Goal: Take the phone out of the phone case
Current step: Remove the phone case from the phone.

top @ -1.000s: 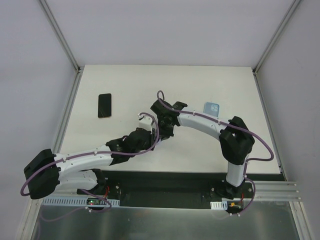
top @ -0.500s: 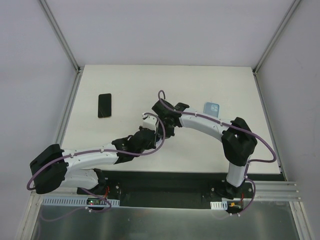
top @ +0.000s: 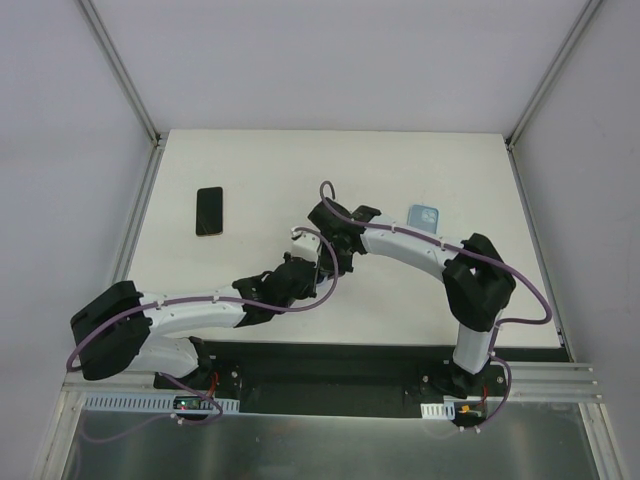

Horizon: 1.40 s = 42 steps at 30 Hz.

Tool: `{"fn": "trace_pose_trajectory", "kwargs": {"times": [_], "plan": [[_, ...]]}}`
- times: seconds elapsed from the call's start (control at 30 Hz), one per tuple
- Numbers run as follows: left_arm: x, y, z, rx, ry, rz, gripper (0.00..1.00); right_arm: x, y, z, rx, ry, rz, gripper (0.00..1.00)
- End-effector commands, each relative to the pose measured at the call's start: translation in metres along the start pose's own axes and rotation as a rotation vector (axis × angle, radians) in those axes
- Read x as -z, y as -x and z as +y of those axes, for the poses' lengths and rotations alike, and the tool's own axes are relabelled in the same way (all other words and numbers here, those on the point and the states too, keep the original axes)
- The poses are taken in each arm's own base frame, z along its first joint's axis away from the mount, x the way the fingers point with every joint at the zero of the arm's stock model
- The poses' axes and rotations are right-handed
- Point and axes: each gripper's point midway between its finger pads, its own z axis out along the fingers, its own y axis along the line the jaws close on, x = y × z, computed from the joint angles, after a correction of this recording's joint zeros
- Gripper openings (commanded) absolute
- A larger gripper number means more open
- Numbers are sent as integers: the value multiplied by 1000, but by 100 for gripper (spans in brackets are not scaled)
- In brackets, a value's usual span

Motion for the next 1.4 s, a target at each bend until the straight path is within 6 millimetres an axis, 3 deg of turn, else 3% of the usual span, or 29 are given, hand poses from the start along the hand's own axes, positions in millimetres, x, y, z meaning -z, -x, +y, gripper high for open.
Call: {"fn": "trace_pose_trajectory", "kwargs": {"times": [0.0, 0.13, 0.2, 0.33, 0.5, 0.8, 1.03, 1.2, 1.37], "plan": [[-13, -19, 48, -74, 190, 26, 18, 49, -71, -19, 76, -12, 244, 1], [-19, -24, 45, -40, 141, 51, 15, 48, -72, -17, 83, 30, 236, 1], [-20, -24, 47, -37, 138, 56, 0, 47, -74, -21, 88, 37, 231, 1], [-20, -21, 56, -30, 171, 50, 0, 39, -71, -37, 91, 14, 192, 1], [-20, -30, 68, -32, 224, 78, 0, 31, -70, -65, 99, -55, 167, 1], [-18, -40, 86, -3, 275, 104, 0, 24, -68, -97, 178, -106, 117, 1], [-19, -39, 88, 0, 280, 104, 0, 23, -65, -122, 305, -123, 57, 1], [-19, -34, 88, 2, 279, 94, 0, 23, -67, -129, 366, -109, 39, 1], [-16, -26, 82, 10, 240, 81, 0, 31, -53, -121, 410, -59, -57, 1]]}}
